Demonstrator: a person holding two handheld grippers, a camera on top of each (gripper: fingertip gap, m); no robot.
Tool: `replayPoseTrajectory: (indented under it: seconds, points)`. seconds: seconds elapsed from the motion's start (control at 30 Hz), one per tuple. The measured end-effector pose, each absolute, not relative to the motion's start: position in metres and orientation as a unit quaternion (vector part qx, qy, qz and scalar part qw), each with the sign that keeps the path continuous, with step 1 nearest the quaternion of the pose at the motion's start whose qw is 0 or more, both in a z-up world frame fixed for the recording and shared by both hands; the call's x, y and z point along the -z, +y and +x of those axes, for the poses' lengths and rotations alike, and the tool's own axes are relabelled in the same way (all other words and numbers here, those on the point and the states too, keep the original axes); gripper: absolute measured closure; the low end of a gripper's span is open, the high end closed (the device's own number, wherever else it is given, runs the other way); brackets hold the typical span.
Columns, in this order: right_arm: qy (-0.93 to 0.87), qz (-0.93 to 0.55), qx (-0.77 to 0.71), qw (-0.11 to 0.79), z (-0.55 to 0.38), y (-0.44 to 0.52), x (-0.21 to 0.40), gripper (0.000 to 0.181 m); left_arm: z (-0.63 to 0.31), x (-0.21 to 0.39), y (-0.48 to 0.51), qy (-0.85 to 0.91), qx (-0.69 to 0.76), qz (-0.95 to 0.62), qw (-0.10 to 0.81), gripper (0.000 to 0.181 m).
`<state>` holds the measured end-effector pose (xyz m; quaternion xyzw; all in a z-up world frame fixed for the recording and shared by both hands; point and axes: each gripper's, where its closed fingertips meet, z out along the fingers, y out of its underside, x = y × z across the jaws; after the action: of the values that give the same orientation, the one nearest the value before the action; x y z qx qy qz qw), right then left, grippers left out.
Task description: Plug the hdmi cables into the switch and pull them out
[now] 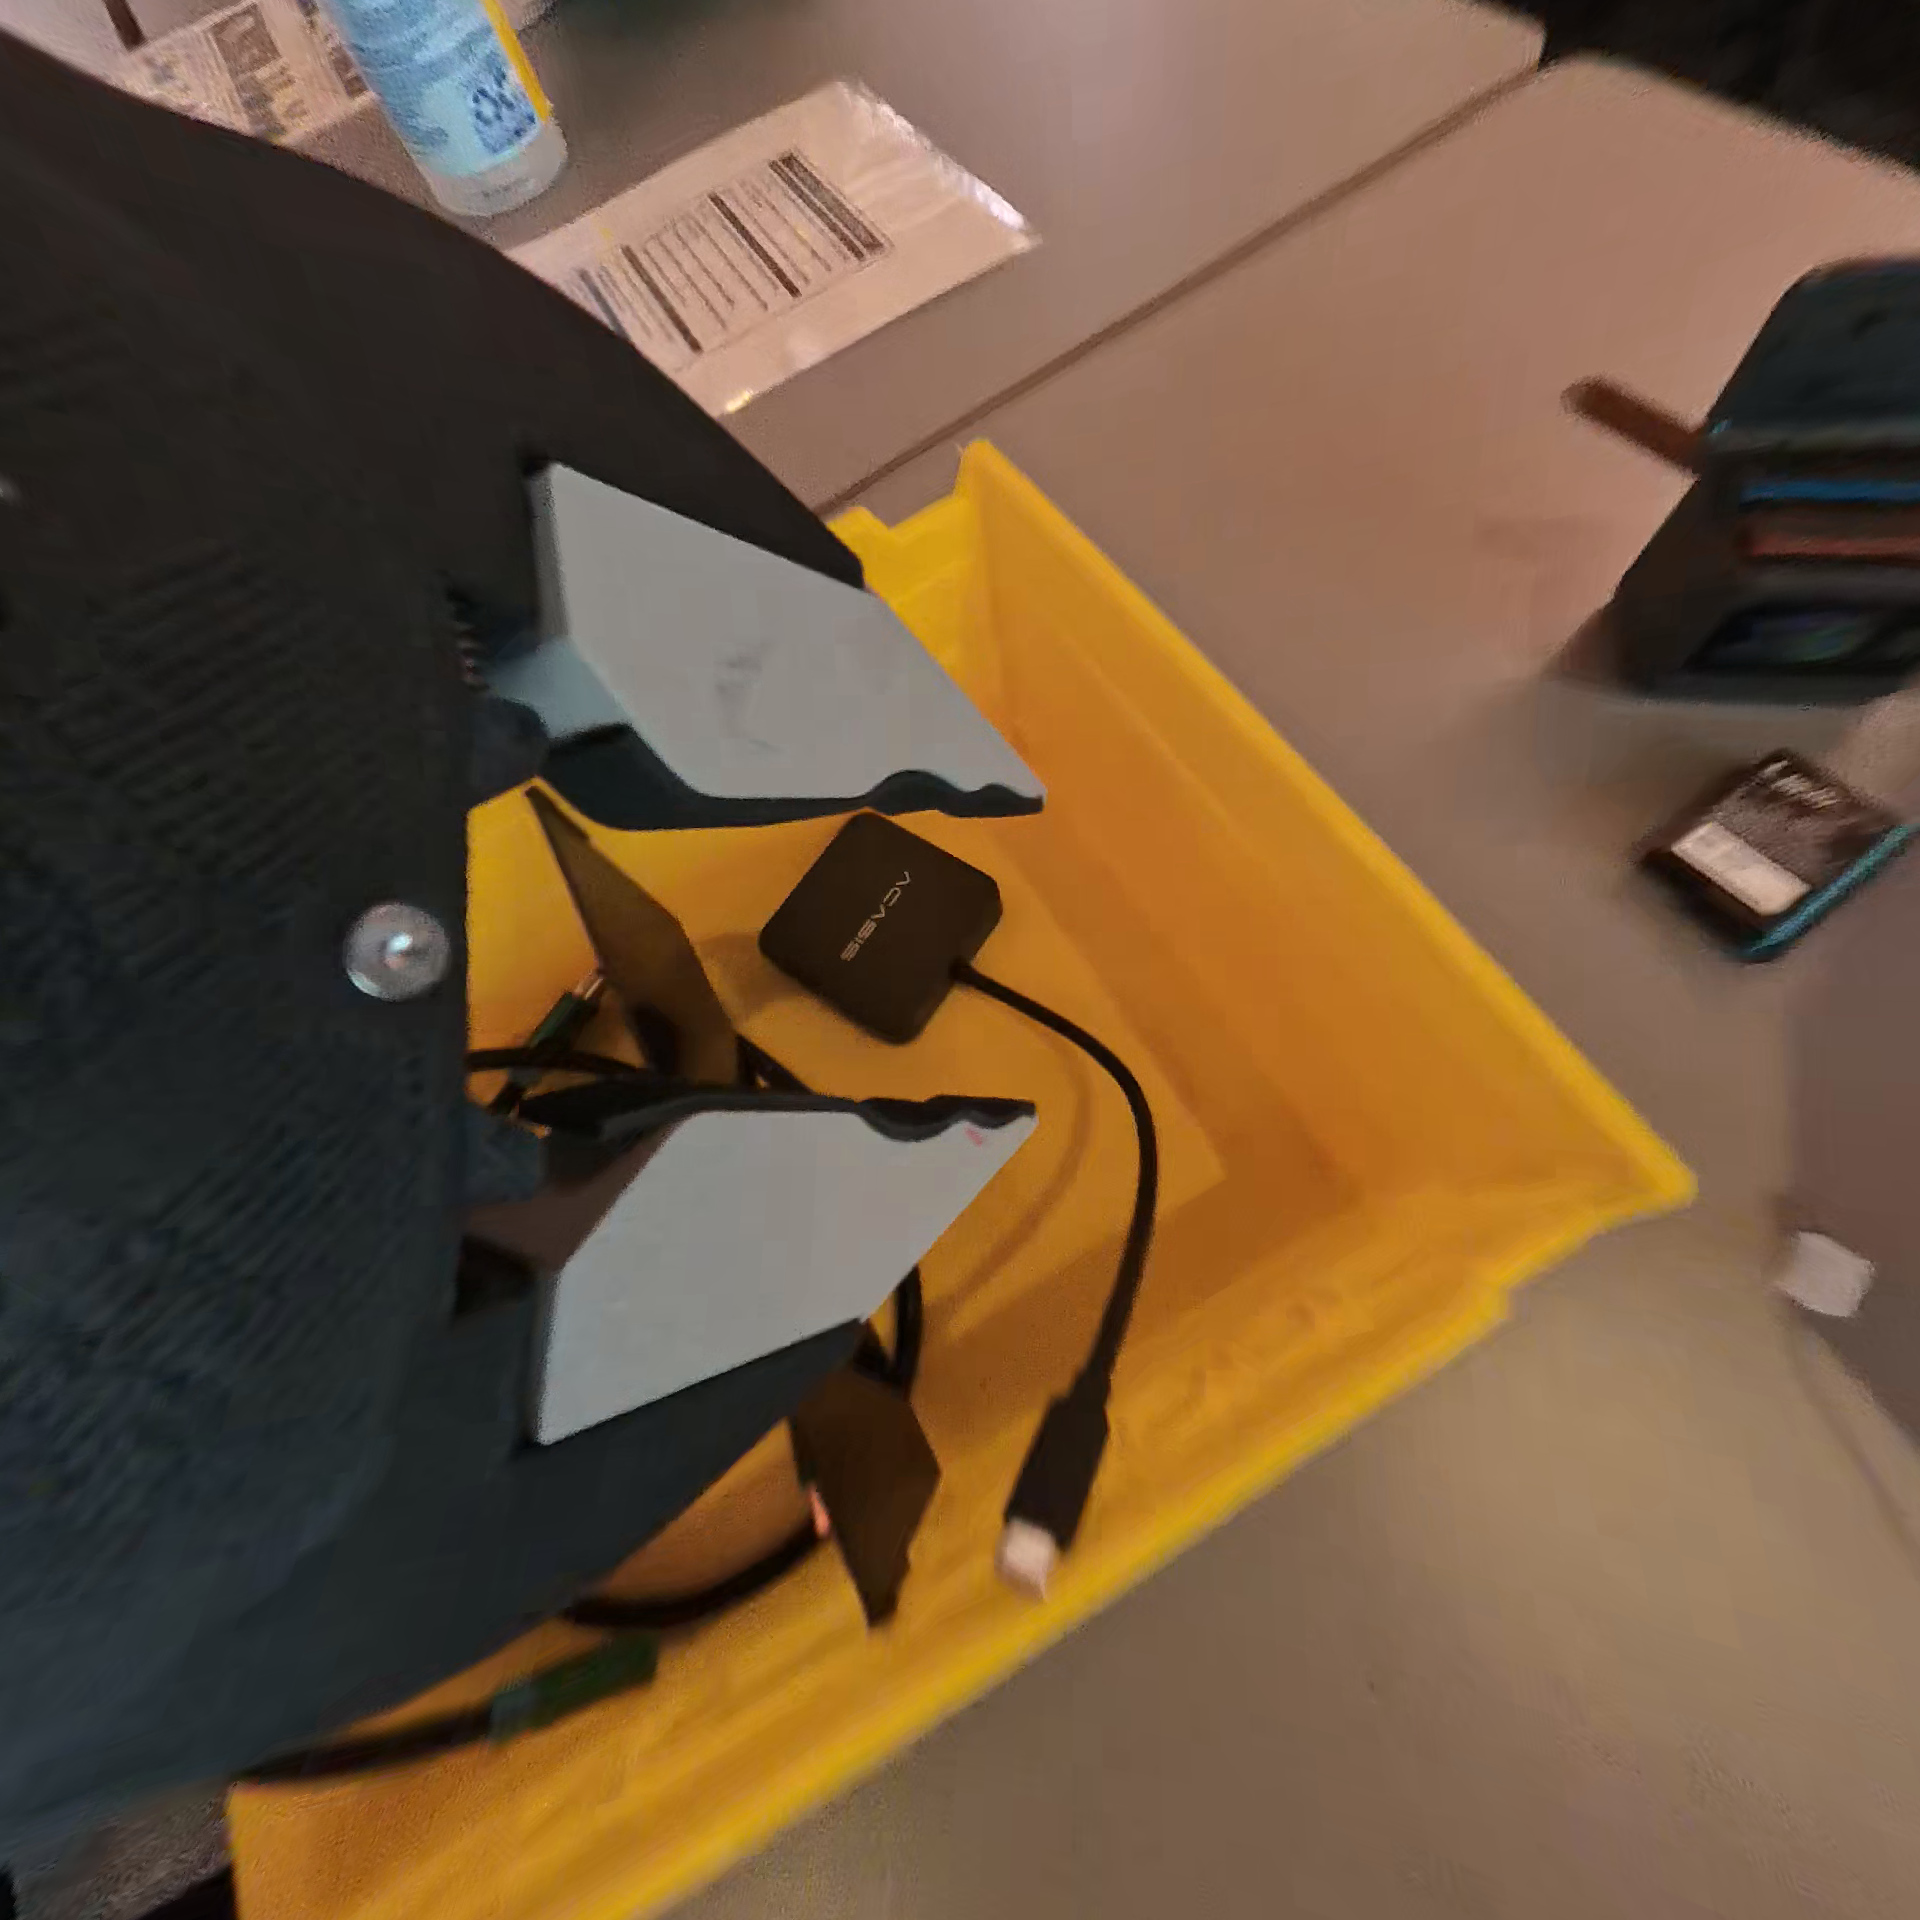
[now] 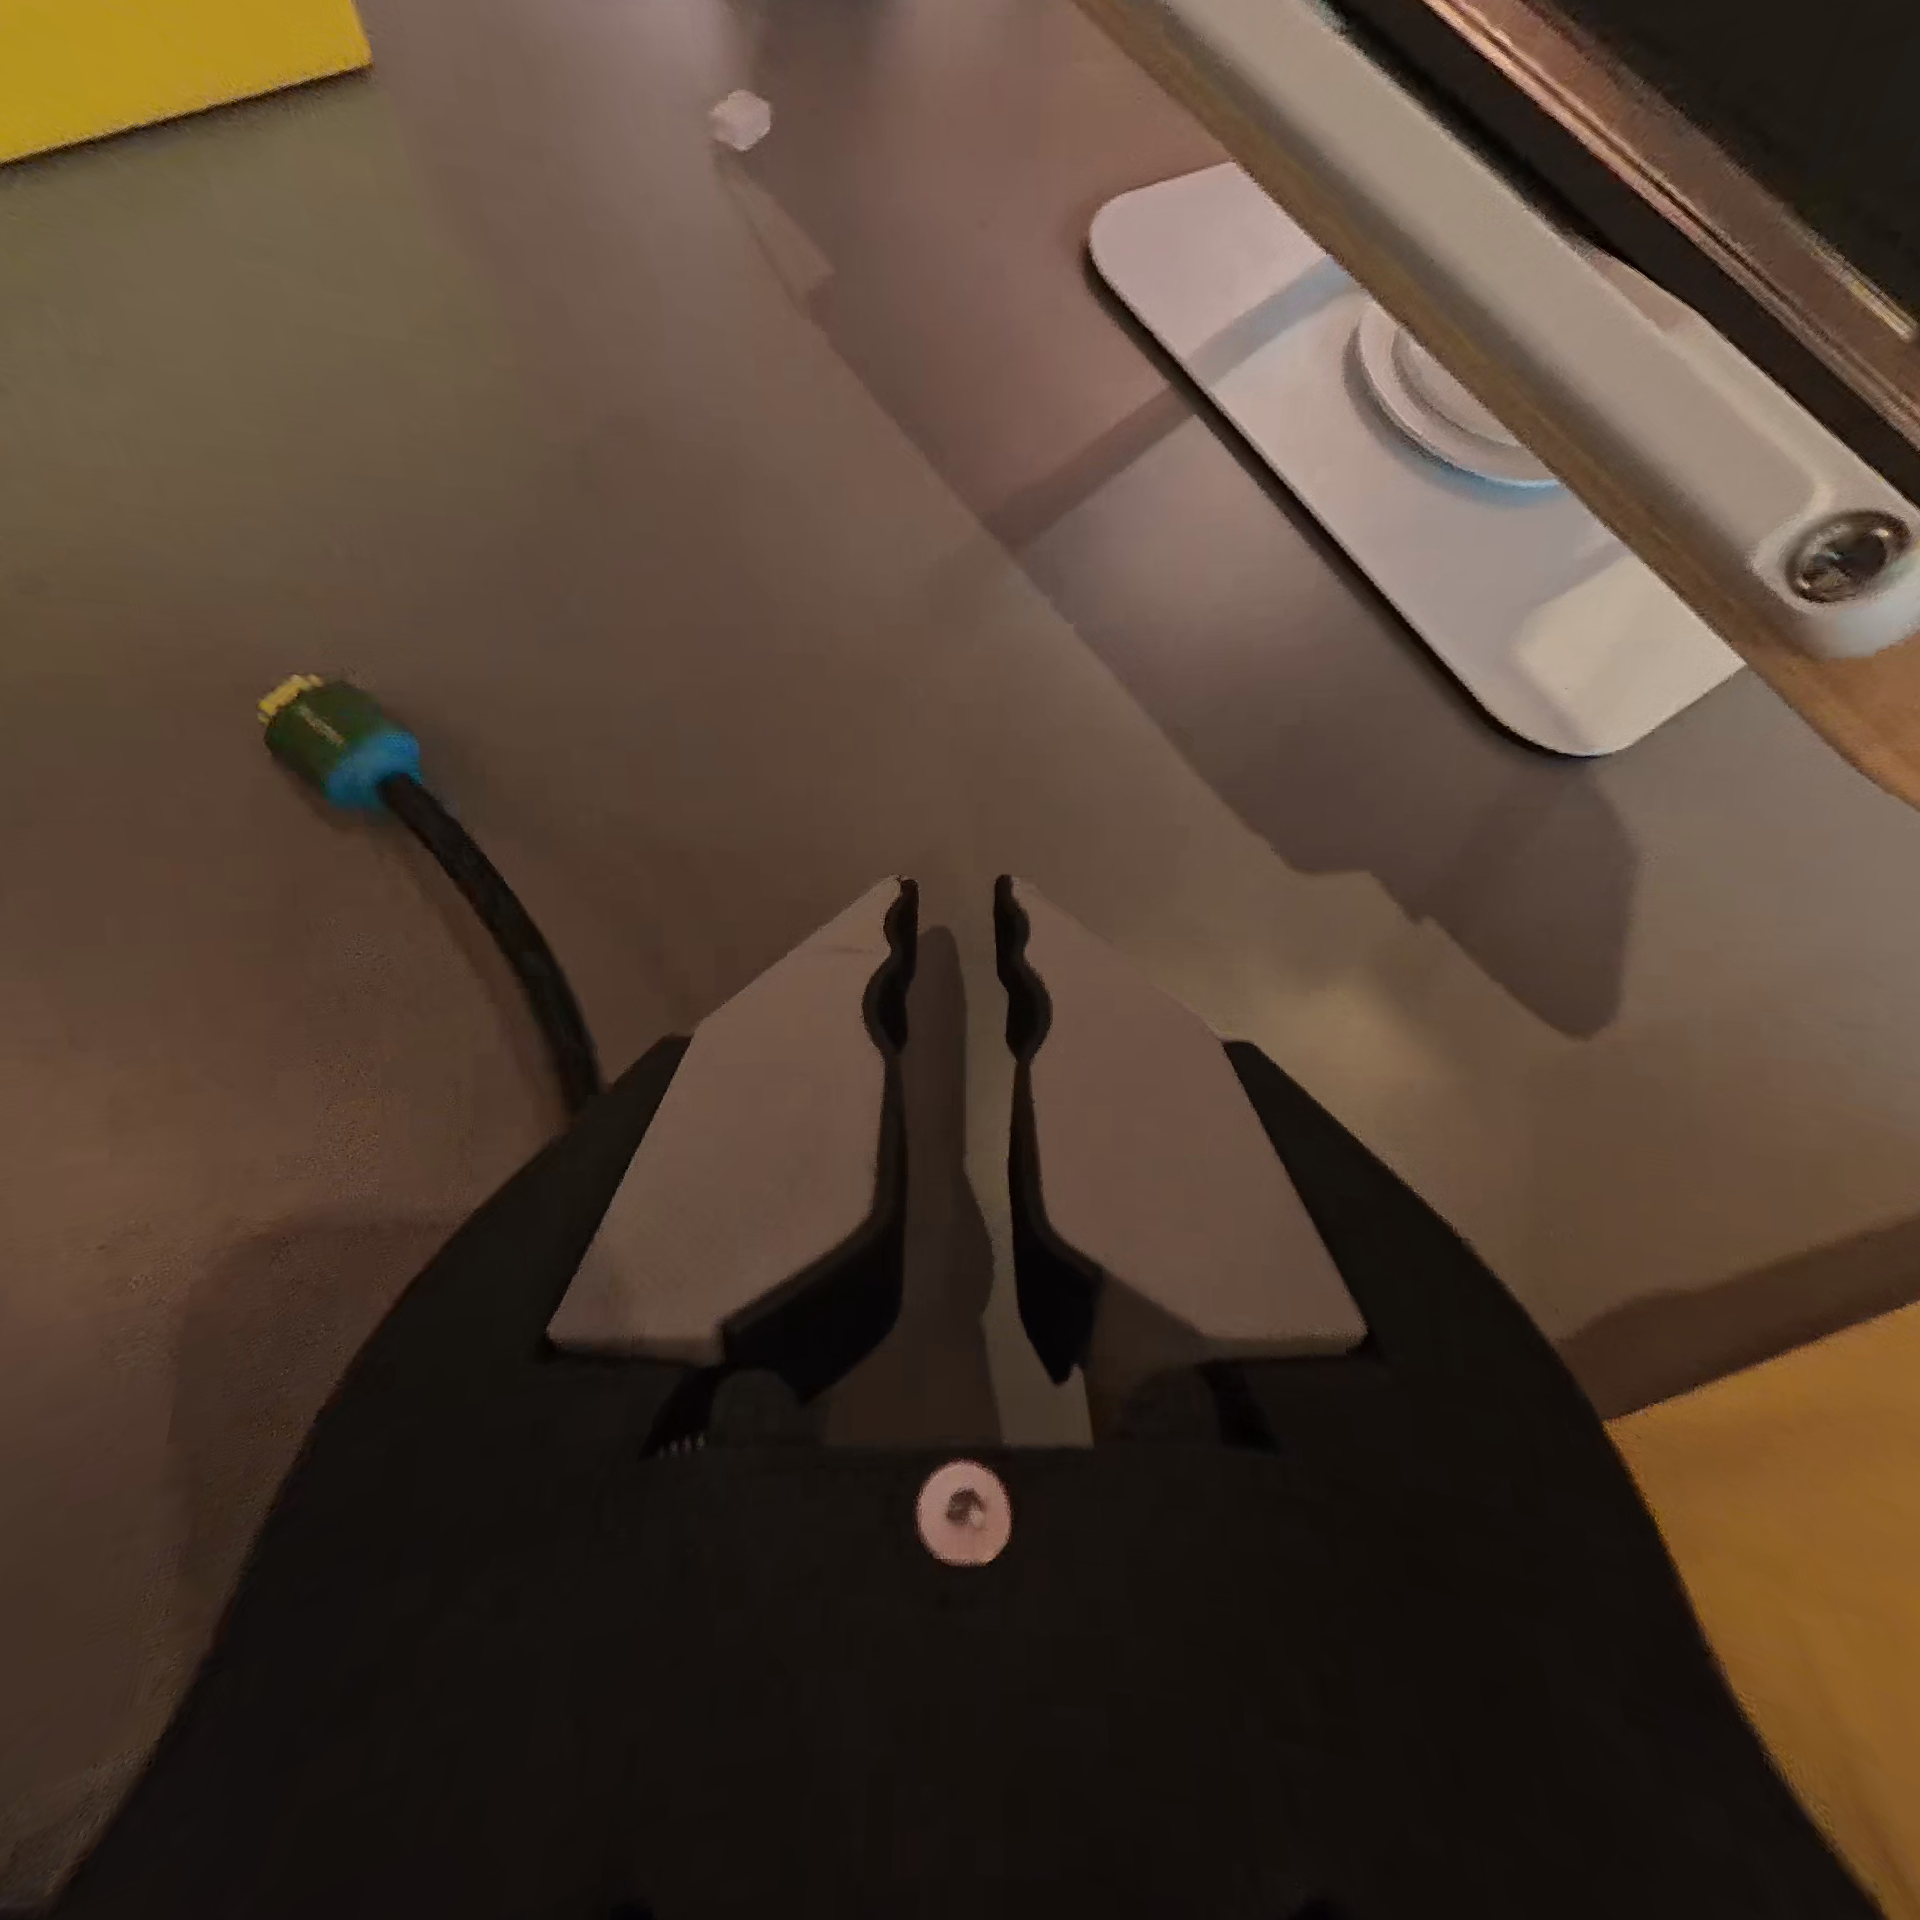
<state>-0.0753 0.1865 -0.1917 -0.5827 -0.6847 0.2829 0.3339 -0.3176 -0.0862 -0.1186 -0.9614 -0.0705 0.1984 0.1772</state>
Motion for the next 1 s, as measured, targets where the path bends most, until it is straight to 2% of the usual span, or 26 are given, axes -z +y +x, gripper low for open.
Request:
replayPoseTrajectory:
  seconds: [0.23, 0.37, 0.43, 0.47, 0.53, 0.67, 0.8, 1.0]
  points:
    - [-0.671, -0.592, -0.333, 0.296, -0.077, 0.183, 0.193, 0.165, -0.331, 0.171, -0.085, 0.067, -0.156, -0.976, 0.137, 0.136]
    - [-0.695, -0.582, -0.313, 0.283, -0.078, 0.177, 0.204, 0.164, -0.34, 0.204, -0.096, 0.06, -0.131, -0.988, 0.061, 0.135]
    - [-0.704, -0.574, -0.303, 0.287, -0.079, 0.174, 0.205, 0.164, -0.349, 0.211, -0.097, 0.056, -0.143, -0.987, 0.05, 0.169]
    - [-0.707, -0.571, -0.3, 0.29, -0.079, 0.174, 0.205, 0.165, -0.347, 0.212, -0.096, 0.052, -0.134, -0.988, 0.054, 0.179]
    - [-0.711, -0.567, -0.297, 0.293, -0.079, 0.173, 0.206, 0.165, -0.348, 0.206, -0.097, 0.035, -0.135, -0.988, 0.063, 0.179]
    - [-0.708, -0.564, -0.305, 0.296, -0.079, 0.172, 0.203, 0.167, -0.363, 0.147, -0.096, -0.008, -0.216, -0.966, 0.145, 0.179]
    - [-0.701, -0.566, -0.322, 0.291, -0.079, 0.17, 0.199, 0.167, -0.365, 0.031, -0.09, -0.062, -0.31, -0.903, 0.291, 0.18]
    - [-0.693, -0.538, -0.37, 0.305, -0.079, 0.162, 0.179, 0.163, -0.237, -0.102, -0.034, 0.062, -0.258, -0.791, 0.551, 0.179]
